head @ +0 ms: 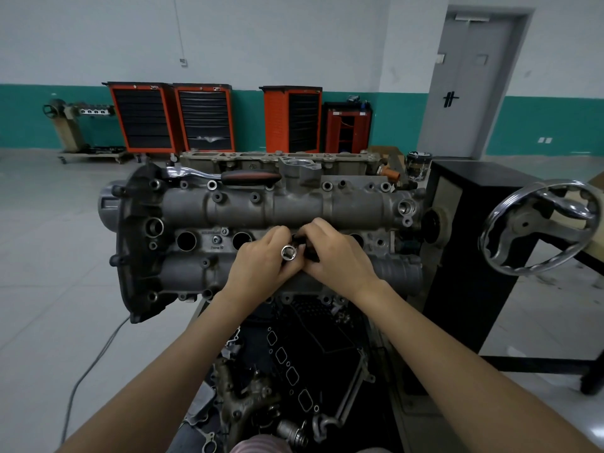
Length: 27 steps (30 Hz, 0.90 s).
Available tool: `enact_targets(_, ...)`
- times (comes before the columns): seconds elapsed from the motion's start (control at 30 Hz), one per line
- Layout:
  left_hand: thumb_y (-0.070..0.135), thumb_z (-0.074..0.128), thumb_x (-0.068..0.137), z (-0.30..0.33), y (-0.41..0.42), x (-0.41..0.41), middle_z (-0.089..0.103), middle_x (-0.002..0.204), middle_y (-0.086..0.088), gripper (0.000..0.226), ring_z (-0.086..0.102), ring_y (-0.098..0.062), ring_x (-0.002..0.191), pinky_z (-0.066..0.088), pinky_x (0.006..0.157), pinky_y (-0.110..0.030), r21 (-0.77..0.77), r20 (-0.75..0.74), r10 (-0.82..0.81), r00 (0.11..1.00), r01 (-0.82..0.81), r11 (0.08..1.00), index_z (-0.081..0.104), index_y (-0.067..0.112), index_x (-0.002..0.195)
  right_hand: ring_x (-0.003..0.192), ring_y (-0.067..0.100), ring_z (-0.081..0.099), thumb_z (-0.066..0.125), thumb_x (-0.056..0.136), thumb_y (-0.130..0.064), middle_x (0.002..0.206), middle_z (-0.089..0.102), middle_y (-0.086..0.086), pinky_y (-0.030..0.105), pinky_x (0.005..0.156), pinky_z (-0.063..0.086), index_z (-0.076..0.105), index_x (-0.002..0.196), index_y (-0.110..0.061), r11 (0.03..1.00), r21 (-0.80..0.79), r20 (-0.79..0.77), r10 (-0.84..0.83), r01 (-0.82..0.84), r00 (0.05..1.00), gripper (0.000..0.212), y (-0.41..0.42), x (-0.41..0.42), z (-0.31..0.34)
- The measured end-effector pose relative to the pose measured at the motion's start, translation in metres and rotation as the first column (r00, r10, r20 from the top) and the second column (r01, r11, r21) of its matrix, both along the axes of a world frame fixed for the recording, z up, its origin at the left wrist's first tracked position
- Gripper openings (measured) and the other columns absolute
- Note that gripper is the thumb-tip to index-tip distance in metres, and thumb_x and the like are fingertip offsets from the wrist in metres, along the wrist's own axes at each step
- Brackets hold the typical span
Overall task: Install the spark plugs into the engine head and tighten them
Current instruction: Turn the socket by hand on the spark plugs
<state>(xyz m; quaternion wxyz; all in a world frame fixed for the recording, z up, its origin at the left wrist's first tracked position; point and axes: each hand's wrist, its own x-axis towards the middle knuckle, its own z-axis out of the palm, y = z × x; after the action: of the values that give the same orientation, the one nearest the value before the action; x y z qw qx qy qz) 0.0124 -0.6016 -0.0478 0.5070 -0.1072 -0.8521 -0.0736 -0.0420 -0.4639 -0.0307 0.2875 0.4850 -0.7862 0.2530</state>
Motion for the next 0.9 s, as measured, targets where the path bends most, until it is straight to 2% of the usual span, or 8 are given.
enact_targets(0.07,0.028,0.045,0.082,0.0003,0.0005,0.001,0.044,0.056,-0.005,0.03,0.039,-0.018,0.035,0.021,0.036,-0.02,0.005,0.007,-0.019,1.0,0.019,1.0,0.045,0.003,0.065,0.071,0.028,0.06,0.06,0.083,-0.019,0.097,0.055,0.008,0.038,0.053,0.048,0.058,0.106,-0.007,1.0,0.021,-0.014,-0.013,0.014,1.0,0.026,0.0,-0.0009,-0.0003)
enact_targets(0.1,0.028,0.045,0.082,0.0002,0.0006,0.0015,0.044,0.056,-0.005,0.03,0.039,-0.018,0.036,0.022,0.036,-0.02,0.01,0.014,-0.032,0.999,0.032,0.999,0.045,0.002,0.066,0.07,0.029,0.06,0.059,0.083,-0.017,0.095,0.056,0.008,0.039,0.052,0.048,0.06,0.104,-0.006,1.0,0.019,-0.028,-0.006,0.007,1.0,0.024,0.0001,-0.0006,0.0)
enact_targets(0.2,0.029,0.045,0.082,-0.0005,0.0003,0.0023,0.046,0.058,-0.004,0.029,0.041,-0.018,0.038,0.024,0.037,-0.021,0.046,0.049,-0.061,0.997,0.059,0.997,0.045,0.002,0.068,0.059,0.033,0.056,0.062,0.079,-0.007,0.08,0.056,0.012,0.038,0.045,0.046,0.061,0.084,-0.001,1.0,-0.022,-0.034,0.021,-0.022,0.999,0.009,0.0007,0.0006,0.0004)
enact_targets(0.37,0.031,0.048,0.083,-0.0015,-0.0011,-0.0005,0.044,0.052,0.0,0.032,0.039,-0.018,0.038,0.022,0.039,-0.02,0.025,0.035,-0.012,0.999,0.011,1.0,0.042,0.007,0.063,0.055,0.032,0.053,0.067,0.073,-0.003,0.072,0.052,0.012,0.033,0.042,0.04,0.056,0.073,-0.001,0.997,-0.071,-0.03,0.005,-0.008,1.0,0.011,0.0003,0.0009,0.0013)
enact_targets(0.53,0.039,0.036,0.097,-0.0022,-0.0021,-0.0017,0.048,0.051,-0.004,0.053,0.042,-0.02,0.037,0.028,0.037,-0.025,0.005,-0.024,-0.05,0.998,0.05,0.999,0.047,0.005,0.059,0.063,0.033,0.057,0.061,0.081,-0.013,0.086,0.054,0.012,0.036,0.047,0.044,0.06,0.089,-0.002,1.0,-0.024,-0.018,-0.016,0.016,1.0,0.013,0.0,0.0,-0.001)
enact_targets(0.67,0.031,0.042,0.093,-0.0025,-0.0015,0.0008,0.048,0.053,-0.007,0.041,0.044,-0.024,0.039,0.028,0.04,-0.027,0.047,-0.016,-0.073,0.997,0.073,0.996,0.047,0.003,0.063,0.072,0.028,0.061,0.063,0.082,-0.022,0.098,0.056,0.008,0.038,0.053,0.049,0.06,0.107,-0.008,1.0,0.015,-0.022,-0.025,0.025,0.999,0.029,0.0003,-0.0011,0.0)
enact_targets(0.8,0.04,0.03,0.099,0.0001,-0.001,0.0033,0.048,0.057,-0.008,0.056,0.044,-0.022,0.041,0.035,0.036,-0.03,0.059,-0.024,-0.134,0.991,0.135,0.989,0.05,0.0,0.065,0.069,0.027,0.06,0.063,0.082,-0.022,0.096,0.056,0.008,0.035,0.05,0.047,0.061,0.106,-0.008,0.999,0.043,-0.026,-0.025,0.027,0.999,0.028,0.0011,-0.0001,0.0003)
enact_targets(0.9,0.042,0.032,0.098,0.0009,-0.0011,0.0037,0.047,0.056,-0.007,0.058,0.041,-0.02,0.04,0.036,0.034,-0.03,0.054,-0.032,-0.179,0.983,0.18,0.982,0.049,0.0,0.062,0.065,0.027,0.057,0.065,0.081,-0.019,0.092,0.054,0.008,0.034,0.049,0.043,0.059,0.097,-0.005,1.0,0.028,0.007,-0.015,0.015,1.0,0.022,0.0015,-0.0004,0.0011)
